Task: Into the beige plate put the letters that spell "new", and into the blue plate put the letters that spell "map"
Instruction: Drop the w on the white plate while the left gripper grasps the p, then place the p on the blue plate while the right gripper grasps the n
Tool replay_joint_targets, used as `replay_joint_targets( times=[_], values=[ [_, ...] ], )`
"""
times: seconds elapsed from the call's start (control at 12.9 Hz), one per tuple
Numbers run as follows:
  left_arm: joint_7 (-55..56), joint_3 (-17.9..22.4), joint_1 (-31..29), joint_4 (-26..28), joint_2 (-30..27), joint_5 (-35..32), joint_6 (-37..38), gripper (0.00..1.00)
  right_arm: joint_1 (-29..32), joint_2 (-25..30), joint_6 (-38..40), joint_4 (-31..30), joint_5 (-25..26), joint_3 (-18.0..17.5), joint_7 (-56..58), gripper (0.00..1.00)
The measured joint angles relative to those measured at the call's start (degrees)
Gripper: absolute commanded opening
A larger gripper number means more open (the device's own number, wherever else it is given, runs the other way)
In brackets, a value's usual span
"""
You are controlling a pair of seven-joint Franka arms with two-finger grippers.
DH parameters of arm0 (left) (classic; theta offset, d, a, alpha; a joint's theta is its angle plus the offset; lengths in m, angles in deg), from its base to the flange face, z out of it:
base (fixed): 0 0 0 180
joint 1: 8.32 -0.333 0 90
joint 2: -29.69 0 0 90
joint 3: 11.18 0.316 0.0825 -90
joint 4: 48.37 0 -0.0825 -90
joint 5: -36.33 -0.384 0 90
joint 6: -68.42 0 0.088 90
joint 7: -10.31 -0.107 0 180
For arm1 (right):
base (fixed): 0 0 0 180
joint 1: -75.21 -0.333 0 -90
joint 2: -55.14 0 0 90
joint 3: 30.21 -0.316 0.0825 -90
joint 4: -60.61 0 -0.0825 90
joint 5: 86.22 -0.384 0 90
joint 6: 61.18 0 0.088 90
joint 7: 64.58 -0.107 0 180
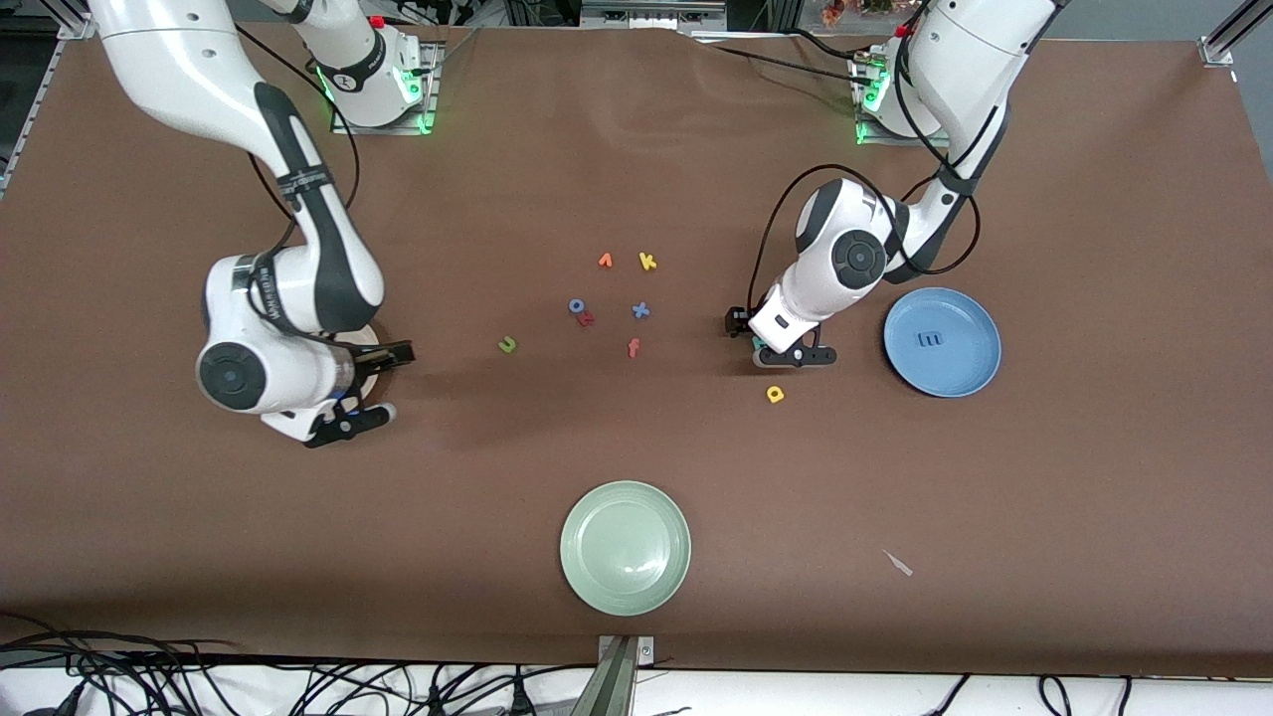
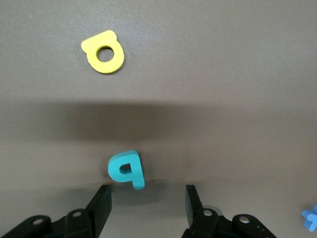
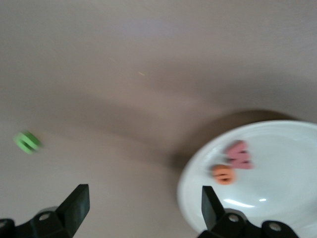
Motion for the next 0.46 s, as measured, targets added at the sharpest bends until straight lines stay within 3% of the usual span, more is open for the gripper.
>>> replay_joint_targets(
  times=[0.46],
  values=[
    [-0.2, 1.6, -0.1, -0.2, 0.2, -2.4, 0.0, 0.57, -0.9, 2.9, -20.4, -12.1, 0.2, -8.5, -24.6, 1.00]
  ],
)
